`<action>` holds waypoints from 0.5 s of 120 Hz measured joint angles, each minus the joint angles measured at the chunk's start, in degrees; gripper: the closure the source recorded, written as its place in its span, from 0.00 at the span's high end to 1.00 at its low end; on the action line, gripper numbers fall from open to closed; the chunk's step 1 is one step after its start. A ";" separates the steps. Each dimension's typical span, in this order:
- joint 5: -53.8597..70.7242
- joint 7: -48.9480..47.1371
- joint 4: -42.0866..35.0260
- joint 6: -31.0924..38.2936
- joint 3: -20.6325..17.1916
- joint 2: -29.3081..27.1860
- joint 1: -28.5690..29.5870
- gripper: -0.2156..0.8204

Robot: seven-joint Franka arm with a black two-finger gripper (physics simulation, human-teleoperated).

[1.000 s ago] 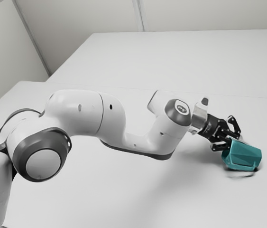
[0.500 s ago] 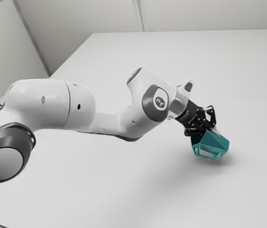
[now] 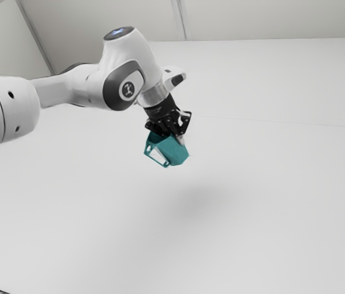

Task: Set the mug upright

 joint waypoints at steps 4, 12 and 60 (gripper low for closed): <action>1.23 0.23 -0.27 -1.38 0.01 -0.73 0.96 0.04; 2.90 0.72 -1.50 -3.96 0.03 -2.18 2.64 0.04; 5.14 2.77 -10.10 -9.16 -0.13 -7.40 6.72 0.04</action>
